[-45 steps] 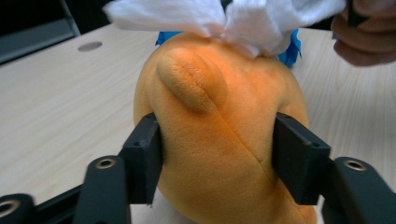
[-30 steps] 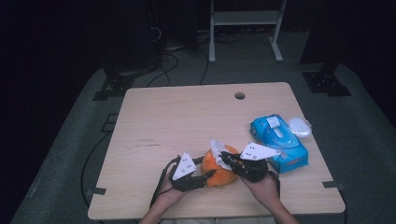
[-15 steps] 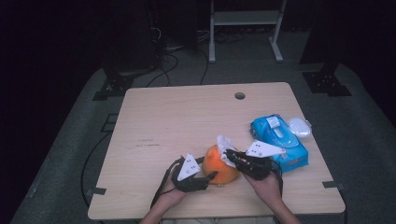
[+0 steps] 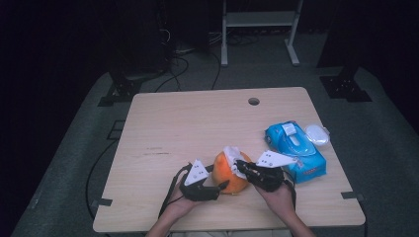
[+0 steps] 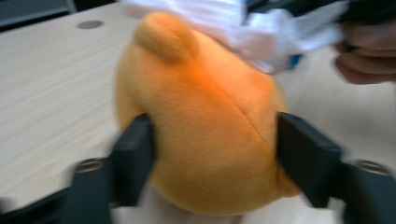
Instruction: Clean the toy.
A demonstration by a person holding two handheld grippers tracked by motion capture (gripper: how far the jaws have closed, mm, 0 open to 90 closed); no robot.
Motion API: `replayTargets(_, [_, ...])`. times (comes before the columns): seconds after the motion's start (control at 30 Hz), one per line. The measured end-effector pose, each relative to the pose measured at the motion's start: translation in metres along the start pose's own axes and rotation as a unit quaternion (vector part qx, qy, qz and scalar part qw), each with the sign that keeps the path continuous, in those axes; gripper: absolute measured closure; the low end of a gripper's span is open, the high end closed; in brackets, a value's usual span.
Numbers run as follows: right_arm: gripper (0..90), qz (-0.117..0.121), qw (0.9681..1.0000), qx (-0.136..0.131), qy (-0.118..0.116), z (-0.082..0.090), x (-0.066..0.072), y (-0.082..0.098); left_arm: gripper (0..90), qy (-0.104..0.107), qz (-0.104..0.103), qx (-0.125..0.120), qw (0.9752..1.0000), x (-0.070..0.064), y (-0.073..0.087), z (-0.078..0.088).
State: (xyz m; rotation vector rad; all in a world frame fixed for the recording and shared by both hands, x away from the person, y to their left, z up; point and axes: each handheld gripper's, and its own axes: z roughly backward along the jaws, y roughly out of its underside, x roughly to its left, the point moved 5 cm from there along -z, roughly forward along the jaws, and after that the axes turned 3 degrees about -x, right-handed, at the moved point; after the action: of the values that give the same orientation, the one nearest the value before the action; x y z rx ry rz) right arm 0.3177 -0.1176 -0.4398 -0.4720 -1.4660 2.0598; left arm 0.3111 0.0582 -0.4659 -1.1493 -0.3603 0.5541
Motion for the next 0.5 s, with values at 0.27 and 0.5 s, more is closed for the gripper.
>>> replayTargets(0.27, [81.8, 0.001, 0.9999, 0.011, 0.002, 0.0, -0.007, 0.005, 26.1, 0.021, 0.068, -0.029, 0.9971, 0.012, 0.0, 0.002])
replayTargets(0.5, [81.6, 0.024, 0.9992, 0.024, -0.019, -0.005, 0.002, 0.004, 59.9, 0.015, 0.16, -0.102, 0.9818, 0.035, -0.005, 0.011])
